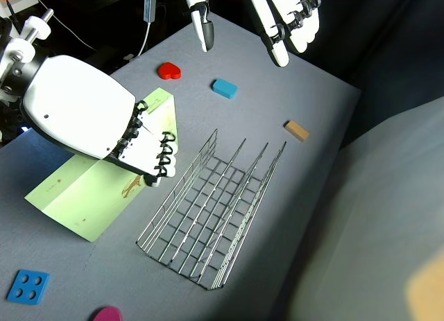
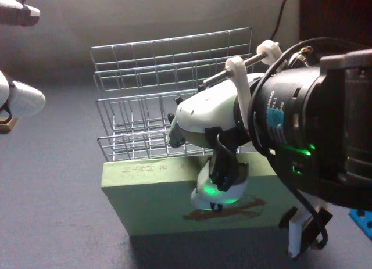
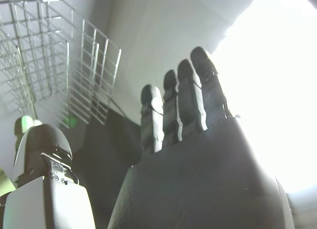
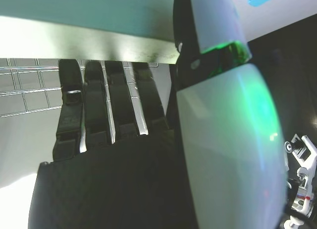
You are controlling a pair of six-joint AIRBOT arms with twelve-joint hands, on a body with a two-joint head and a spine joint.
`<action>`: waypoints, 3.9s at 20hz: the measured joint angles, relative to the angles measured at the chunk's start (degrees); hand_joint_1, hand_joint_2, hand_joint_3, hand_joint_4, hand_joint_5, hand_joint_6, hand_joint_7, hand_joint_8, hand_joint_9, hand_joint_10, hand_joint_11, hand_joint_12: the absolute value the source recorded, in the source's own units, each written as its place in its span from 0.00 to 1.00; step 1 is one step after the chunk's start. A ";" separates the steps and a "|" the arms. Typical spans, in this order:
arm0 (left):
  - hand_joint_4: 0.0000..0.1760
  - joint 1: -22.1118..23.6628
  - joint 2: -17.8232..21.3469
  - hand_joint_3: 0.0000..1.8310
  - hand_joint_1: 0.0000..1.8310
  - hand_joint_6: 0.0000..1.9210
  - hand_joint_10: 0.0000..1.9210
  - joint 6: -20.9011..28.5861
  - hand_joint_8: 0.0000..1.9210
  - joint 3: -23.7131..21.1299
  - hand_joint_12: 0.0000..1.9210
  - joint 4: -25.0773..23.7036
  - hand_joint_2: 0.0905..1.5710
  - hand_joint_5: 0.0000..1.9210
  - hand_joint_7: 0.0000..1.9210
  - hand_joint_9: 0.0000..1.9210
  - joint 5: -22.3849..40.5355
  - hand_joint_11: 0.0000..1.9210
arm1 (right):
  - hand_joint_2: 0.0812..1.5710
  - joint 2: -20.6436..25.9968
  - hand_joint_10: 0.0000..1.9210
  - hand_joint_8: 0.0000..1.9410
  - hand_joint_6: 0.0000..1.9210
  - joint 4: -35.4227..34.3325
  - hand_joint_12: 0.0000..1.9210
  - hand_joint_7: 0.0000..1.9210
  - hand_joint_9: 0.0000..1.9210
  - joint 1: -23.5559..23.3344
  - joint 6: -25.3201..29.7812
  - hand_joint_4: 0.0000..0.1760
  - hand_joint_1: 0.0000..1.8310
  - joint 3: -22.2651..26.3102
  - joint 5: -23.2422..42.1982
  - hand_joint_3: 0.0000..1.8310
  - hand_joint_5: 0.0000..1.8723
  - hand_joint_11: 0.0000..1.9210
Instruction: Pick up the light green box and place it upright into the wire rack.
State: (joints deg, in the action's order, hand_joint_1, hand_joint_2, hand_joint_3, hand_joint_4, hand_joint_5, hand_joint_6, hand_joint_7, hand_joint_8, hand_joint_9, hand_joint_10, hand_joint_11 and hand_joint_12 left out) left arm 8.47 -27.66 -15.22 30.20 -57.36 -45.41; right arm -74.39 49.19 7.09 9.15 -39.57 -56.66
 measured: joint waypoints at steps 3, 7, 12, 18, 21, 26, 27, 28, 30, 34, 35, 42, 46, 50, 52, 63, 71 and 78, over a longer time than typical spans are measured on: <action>0.50 0.22 0.00 0.00 0.26 0.00 0.00 0.00 0.00 -0.04 0.24 0.15 0.66 0.11 0.07 0.07 -0.11 0.00 | 0.72 0.00 0.06 0.02 0.02 0.22 0.72 0.38 0.34 0.02 0.00 0.00 0.55 0.00 0.04 0.00 0.34 0.12; 0.49 0.22 0.00 0.00 0.26 0.00 0.00 0.02 0.00 -0.04 0.24 0.07 0.66 0.11 0.07 0.07 -0.17 0.00 | 0.76 0.00 0.69 0.62 0.64 0.46 0.79 0.45 0.39 0.00 -0.44 0.00 0.71 0.02 0.11 0.00 0.37 0.30; 0.49 0.39 0.00 0.00 0.26 0.00 0.00 0.02 0.00 -0.04 0.23 0.07 0.66 0.11 0.07 0.07 -0.48 0.00 | 0.75 1.88 0.82 0.65 0.56 -0.57 0.86 0.44 0.39 -0.87 -1.53 0.00 0.74 0.20 0.17 0.00 0.40 0.36; 0.47 0.42 0.00 0.00 0.26 0.00 0.00 0.02 0.00 -0.04 0.20 0.15 0.66 0.11 0.08 0.07 -1.40 0.00 | 0.75 6.25 0.81 0.64 0.57 -1.66 0.84 0.45 0.39 -6.08 -3.87 0.00 0.74 3.67 -0.20 0.00 0.41 0.36; 0.48 0.42 0.00 0.00 0.26 0.00 0.00 0.02 0.00 -0.04 0.20 0.57 0.67 0.11 0.07 0.06 -2.29 0.00 | 0.75 7.39 0.81 0.64 0.57 -2.19 0.84 0.45 0.39 -11.15 -6.27 0.00 0.74 4.35 -0.90 0.00 0.41 0.34; 0.48 0.70 0.00 0.00 0.26 0.00 0.00 0.02 0.00 -0.04 0.20 0.57 0.67 0.11 0.07 0.06 -2.73 0.00 | 0.75 7.52 0.82 0.64 0.57 1.68 0.85 0.45 0.38 -15.17 -8.59 0.00 0.74 4.04 0.02 0.00 0.41 0.34; 0.48 0.70 0.00 0.00 0.26 0.00 0.00 0.02 0.00 -0.04 0.20 0.59 0.67 0.11 0.07 0.06 -2.78 0.00 | 0.75 7.34 0.82 0.64 0.57 3.02 0.85 0.45 0.38 -15.43 -8.68 0.00 0.74 3.67 0.20 0.00 0.41 0.34; 0.48 0.70 0.00 0.00 0.26 0.00 0.00 0.02 0.00 -0.13 0.20 0.57 0.67 0.11 0.07 0.06 -2.75 0.00 | 0.75 7.08 0.82 0.64 0.57 4.59 0.85 0.45 0.38 -15.45 -8.68 0.00 0.74 3.43 0.46 0.00 0.41 0.33; 0.48 0.72 0.00 0.00 0.26 0.00 0.00 0.02 0.00 -0.24 0.20 0.55 0.67 0.11 0.07 0.06 -2.62 0.00 | 0.75 5.88 0.82 0.64 0.58 6.16 0.85 0.44 0.38 -15.50 -8.81 0.00 0.74 2.01 1.20 0.00 0.41 0.33; 0.48 0.83 0.00 0.00 0.26 0.00 0.00 0.04 0.00 -0.28 0.20 1.09 0.67 0.10 0.07 0.07 -2.69 0.00 | 0.75 2.73 0.82 0.64 0.58 7.13 0.85 0.44 0.38 -15.50 -7.80 0.00 0.74 -1.49 2.60 0.00 0.40 0.33; 0.48 0.83 0.00 0.00 0.26 0.00 0.00 0.04 0.00 -0.28 0.20 1.09 0.68 0.10 0.07 0.07 -2.67 0.00 | 0.76 1.92 0.82 0.65 0.59 8.00 0.85 0.44 0.38 -15.43 -7.54 0.00 0.73 -2.25 3.02 0.00 0.40 0.35; 0.48 1.18 -0.04 0.00 0.25 0.00 0.00 -0.13 0.00 -0.26 0.21 1.27 0.68 0.10 0.07 0.06 -2.67 0.00 | 0.76 -4.42 0.83 0.66 0.61 10.25 0.85 0.43 0.38 -12.83 -6.03 0.00 0.73 -8.85 4.48 0.00 0.39 0.35; 0.48 1.18 -0.04 0.00 0.25 0.00 0.00 -0.17 0.00 -0.26 0.23 1.27 0.68 0.11 0.06 0.06 -2.71 0.00 | 0.76 -5.42 0.83 0.66 0.61 11.85 0.85 0.43 0.38 -11.69 -5.81 0.00 0.73 -9.27 5.27 0.00 0.39 0.35; 0.48 1.18 -0.04 0.00 0.25 0.00 0.00 -0.17 0.00 -0.28 0.22 1.29 0.68 0.10 0.06 0.06 -2.71 0.00 | 0.76 -6.34 0.83 0.67 0.61 11.93 0.85 0.42 0.38 -11.04 -4.76 0.00 0.73 -9.90 5.77 0.00 0.39 0.35; 0.48 1.18 -0.04 0.00 0.25 0.00 0.00 -0.20 0.00 -0.28 0.22 1.27 0.68 0.10 0.06 0.06 -2.73 0.00 | 0.76 -6.84 0.75 0.70 0.61 12.59 0.85 0.44 0.38 -10.29 -4.72 0.00 0.67 -10.86 6.12 0.00 0.41 0.35; 0.48 1.18 -0.07 0.00 0.26 0.00 0.00 -0.31 0.00 -0.28 0.28 1.27 0.68 0.11 0.07 0.08 -2.75 0.00 | 0.76 -8.96 0.82 0.68 0.59 11.23 0.84 0.41 0.38 -6.19 -4.22 0.00 0.73 -15.56 8.52 0.00 0.41 0.35; 0.45 1.18 -0.04 0.00 0.26 0.00 0.00 -0.35 0.00 -0.98 0.28 1.42 0.68 0.11 0.08 0.08 -3.17 0.00 | 0.76 -11.10 0.82 0.65 0.59 10.64 0.84 0.43 0.39 -3.93 -3.37 0.00 0.73 -18.97 10.60 0.00 0.40 0.37; 0.45 0.70 -0.96 0.00 0.25 0.00 0.00 -0.33 0.00 -1.57 0.27 1.18 0.68 0.11 0.08 0.08 -3.30 0.00 | 0.75 -13.77 0.71 0.69 0.58 9.42 0.83 0.46 0.41 -0.68 -3.34 0.00 0.65 -24.22 13.00 0.00 0.43 0.37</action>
State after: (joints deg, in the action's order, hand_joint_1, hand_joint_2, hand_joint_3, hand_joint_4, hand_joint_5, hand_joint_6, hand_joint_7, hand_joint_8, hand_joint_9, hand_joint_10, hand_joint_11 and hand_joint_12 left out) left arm 9.17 -28.62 -15.55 28.62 -56.18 -48.71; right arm -88.16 58.61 6.42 5.80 -63.79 -43.66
